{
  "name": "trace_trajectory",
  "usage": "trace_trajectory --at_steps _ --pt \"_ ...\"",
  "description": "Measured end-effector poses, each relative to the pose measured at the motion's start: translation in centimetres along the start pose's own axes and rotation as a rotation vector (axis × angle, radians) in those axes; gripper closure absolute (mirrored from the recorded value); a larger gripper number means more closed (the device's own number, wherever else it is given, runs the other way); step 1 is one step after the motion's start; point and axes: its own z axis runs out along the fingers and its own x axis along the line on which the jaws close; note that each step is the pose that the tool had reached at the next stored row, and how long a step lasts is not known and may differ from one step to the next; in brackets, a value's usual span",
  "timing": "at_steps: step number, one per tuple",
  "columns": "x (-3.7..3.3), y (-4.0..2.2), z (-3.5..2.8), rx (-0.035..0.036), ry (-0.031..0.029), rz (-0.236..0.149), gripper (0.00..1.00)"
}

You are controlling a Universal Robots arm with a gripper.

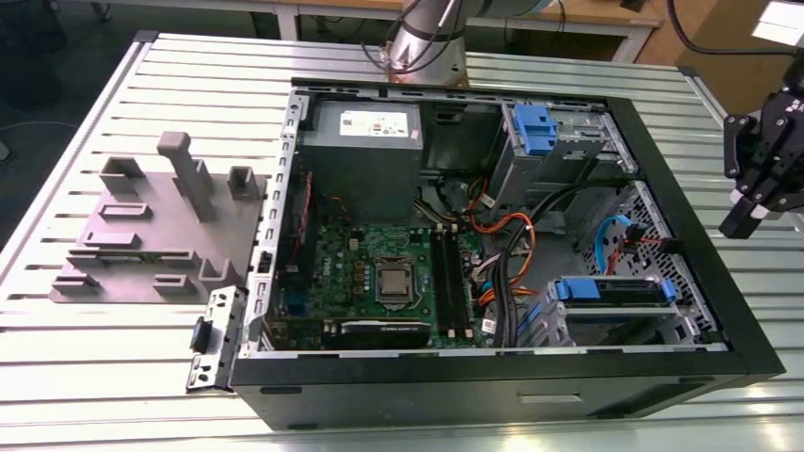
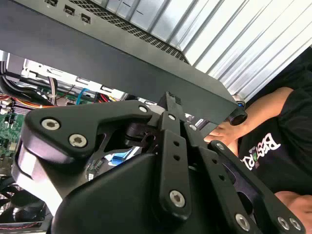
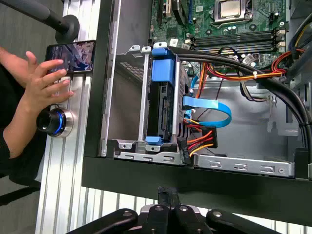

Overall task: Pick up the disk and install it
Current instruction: 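Insert the first disk wire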

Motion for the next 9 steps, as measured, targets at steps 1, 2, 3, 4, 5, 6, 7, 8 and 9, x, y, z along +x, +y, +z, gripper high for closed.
trace_trajectory --at_steps 1,2,3,4,5,6,7,8,9 --pt "0.00 0.03 0.00 0.0000 0.0000 0.000 0.89" --pt "-0.01 0.25 0.03 0.0000 0.0000 0.000 0.89" --pt "-0.01 0.26 0.03 0.0000 0.0000 0.000 0.89" --pt "-0.02 0.41 0.06 0.0000 -0.0001 0.000 0.89" --pt "-0.03 0.58 0.08 0.0000 -0.0001 0.000 0.89" --pt "-0.03 0.59 0.08 0.0000 -0.0001 0.000 0.89" --pt "-0.03 0.60 0.08 0.0000 0.0000 0.000 0.89" --pt "-0.03 0.62 0.08 0.0000 0.0000 0.000 0.89" --pt "-0.03 0.63 0.08 0.0000 0.0000 0.000 0.89"
